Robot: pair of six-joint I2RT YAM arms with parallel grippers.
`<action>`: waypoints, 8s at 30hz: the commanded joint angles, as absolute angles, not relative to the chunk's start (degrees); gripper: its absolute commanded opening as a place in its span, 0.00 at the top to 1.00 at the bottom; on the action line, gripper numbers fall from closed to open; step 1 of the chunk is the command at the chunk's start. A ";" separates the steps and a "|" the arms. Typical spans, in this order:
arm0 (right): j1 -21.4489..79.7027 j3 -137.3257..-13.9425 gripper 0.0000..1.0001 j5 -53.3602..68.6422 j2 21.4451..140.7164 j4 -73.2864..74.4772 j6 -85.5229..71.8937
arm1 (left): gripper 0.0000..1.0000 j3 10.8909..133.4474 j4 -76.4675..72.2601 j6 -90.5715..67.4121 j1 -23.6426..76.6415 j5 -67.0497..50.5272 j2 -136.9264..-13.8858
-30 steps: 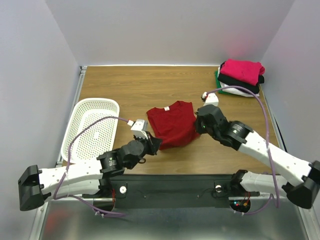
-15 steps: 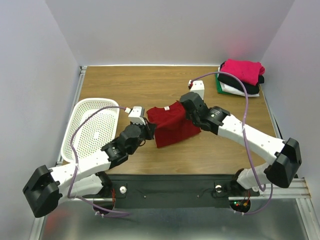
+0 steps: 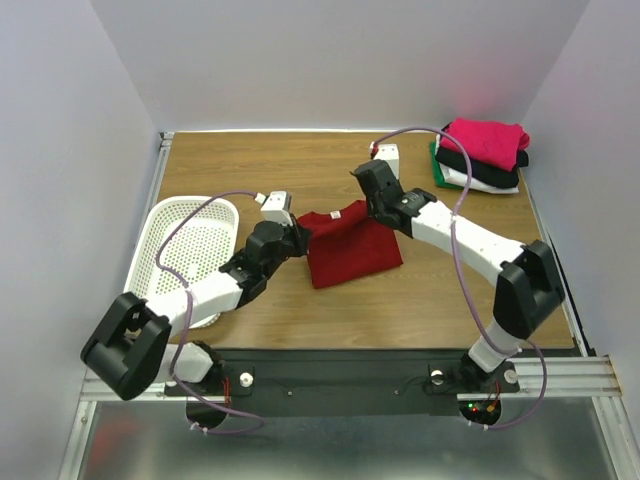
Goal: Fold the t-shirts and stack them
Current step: Fold the tshirt, then neatly place the folded tshirt to the corner
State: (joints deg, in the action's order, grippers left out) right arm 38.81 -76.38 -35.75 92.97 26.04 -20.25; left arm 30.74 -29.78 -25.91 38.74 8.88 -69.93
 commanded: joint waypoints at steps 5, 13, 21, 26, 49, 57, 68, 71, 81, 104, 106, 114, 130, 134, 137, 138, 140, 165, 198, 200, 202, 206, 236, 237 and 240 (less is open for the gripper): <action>33.75 -84.72 1.00 -32.79 102.81 20.13 -15.82 | 1.00 37.96 -37.35 -24.26 33.93 3.26 -80.93; 29.80 -90.26 1.00 -30.15 111.70 19.86 -15.29 | 1.00 45.08 -39.99 -22.85 30.68 -2.28 -91.75; 27.16 -91.49 1.00 -29.79 114.78 19.86 -15.64 | 1.00 53.77 -40.52 -21.97 28.57 -5.18 -101.41; 25.58 -93.51 0.80 -30.41 115.14 19.86 -16.08 | 0.46 60.11 -39.12 -21.01 27.77 -3.17 -103.36; 17.23 -65.31 0.02 -6.44 89.48 10.20 -19.25 | 0.01 58.72 -36.21 -18.63 34.19 -3.51 -100.02; 6.87 -56.44 0.00 13.95 89.47 1.68 -20.65 | 0.02 54.94 -38.67 -19.95 34.28 -4.22 -103.53; 1.23 -54.58 0.00 29.00 97.90 -5.88 -21.97 | 0.02 54.05 -40.78 -20.74 34.28 -4.39 -109.85; 1.14 -54.23 0.00 30.76 99.31 -7.64 -22.41 | 0.02 54.23 -41.22 -20.92 34.28 -4.57 -111.18; 1.40 -55.55 0.00 36.29 104.76 -8.00 -21.36 | 0.02 53.88 -42.80 -21.80 34.28 -5.18 -113.47; 15.82 -61.70 0.33 27.70 111.71 -9.32 -24.26 | 0.03 53.17 -45.70 -24.08 34.72 -7.82 -113.64; 15.82 -61.87 0.44 26.64 111.97 -9.05 -24.43 | 0.03 53.09 -45.70 -24.08 34.72 -7.91 -113.47; 15.82 -65.04 1.00 21.80 112.68 -4.93 -22.59 | 0.03 52.82 -44.30 -23.03 34.72 -6.86 -108.82; 14.24 -98.68 1.00 10.81 115.83 19.76 -11.17 | 0.01 43.51 -39.99 -20.92 31.82 -3.25 -92.37; 13.36 -108.79 1.00 9.58 119.17 25.04 -9.32 | 0.01 43.16 -40.43 -20.65 31.20 -4.30 -93.08; 11.87 -115.30 1.00 9.23 121.55 27.59 -8.53 | 0.01 42.54 -41.04 -20.83 30.68 -4.74 -94.22; 11.43 -116.79 1.00 9.23 122.07 28.03 -8.26 | 0.01 42.45 -41.13 -21.00 30.33 -4.92 -94.65; 9.77 -120.93 0.99 9.23 123.48 28.65 -7.65 | 0.01 41.84 -41.75 -21.35 29.97 -5.45 -95.01; -10.63 -143.00 1.00 19.42 129.38 30.32 -8.44 | 0.01 35.77 -39.02 -22.59 29.44 -3.43 -87.89; -14.85 -132.10 0.18 -1.67 135.36 30.06 3.52 | 0.02 28.92 -34.01 -23.64 29.44 -0.97 -74.10; -14.85 -132.01 0.03 -1.76 133.34 30.06 3.43 | 0.02 28.48 -33.66 -23.55 29.44 -0.62 -73.48; -14.77 -131.23 0.00 -2.37 130.62 29.88 3.17 | 0.01 28.21 -33.58 -23.47 29.44 -0.53 -72.69; -14.77 -128.24 0.00 -4.04 125.01 29.36 2.81 | 0.01 27.51 -33.49 -23.47 29.44 -0.97 -71.02; 11.94 -50.20 0.00 1.14 60.30 8.97 -22.85 | 0.02 21.36 -26.55 -25.05 29.53 4.30 -45.88; 12.65 -48.01 0.00 1.32 59.42 8.96 -23.11 | 0.02 21.36 -26.28 -25.05 29.53 4.57 -44.92; 15.55 -45.97 0.00 1.24 59.94 8.62 -24.08 | 0.02 21.27 -25.49 -25.05 29.62 6.23 -43.77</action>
State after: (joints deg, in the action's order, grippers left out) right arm 12.97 -47.64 3.77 60.27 13.30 -21.47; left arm 21.74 -25.04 -24.95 29.52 3.60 -45.84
